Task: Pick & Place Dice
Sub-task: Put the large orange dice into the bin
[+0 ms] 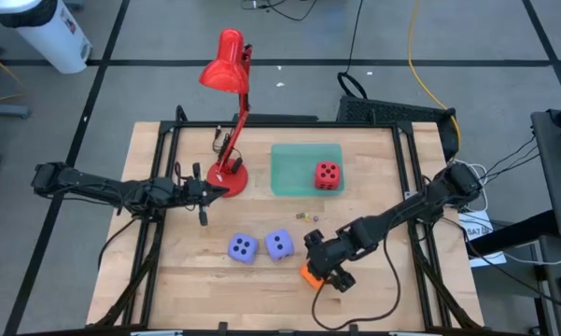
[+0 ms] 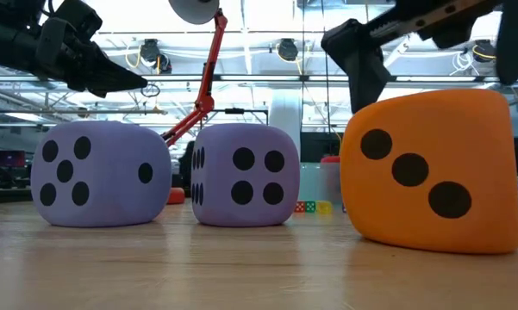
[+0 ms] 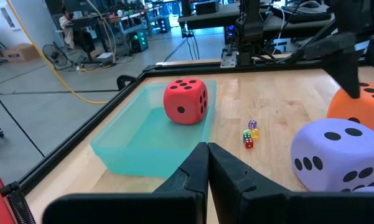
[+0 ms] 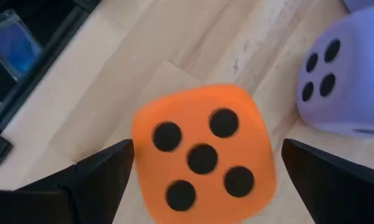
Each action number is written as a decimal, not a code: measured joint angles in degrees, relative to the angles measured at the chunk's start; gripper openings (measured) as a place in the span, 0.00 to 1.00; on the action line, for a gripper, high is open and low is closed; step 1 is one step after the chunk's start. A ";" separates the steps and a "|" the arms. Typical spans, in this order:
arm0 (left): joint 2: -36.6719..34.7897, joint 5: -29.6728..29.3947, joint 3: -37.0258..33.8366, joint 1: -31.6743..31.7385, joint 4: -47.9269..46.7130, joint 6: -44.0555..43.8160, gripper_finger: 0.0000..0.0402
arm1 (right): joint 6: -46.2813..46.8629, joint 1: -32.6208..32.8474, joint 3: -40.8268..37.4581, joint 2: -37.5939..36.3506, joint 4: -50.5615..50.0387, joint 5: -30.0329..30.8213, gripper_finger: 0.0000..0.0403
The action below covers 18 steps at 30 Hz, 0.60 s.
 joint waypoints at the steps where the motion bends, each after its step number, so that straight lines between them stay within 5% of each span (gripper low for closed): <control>1: 0.00 0.00 0.00 -0.02 0.00 0.01 0.04 | 0.30 0.05 0.00 0.00 -0.11 -0.01 0.99; 18: 0.01 0.14 0.00 0.00 -0.13 0.02 0.04 | 2.14 0.21 -4.94 -0.25 5.05 -0.03 0.99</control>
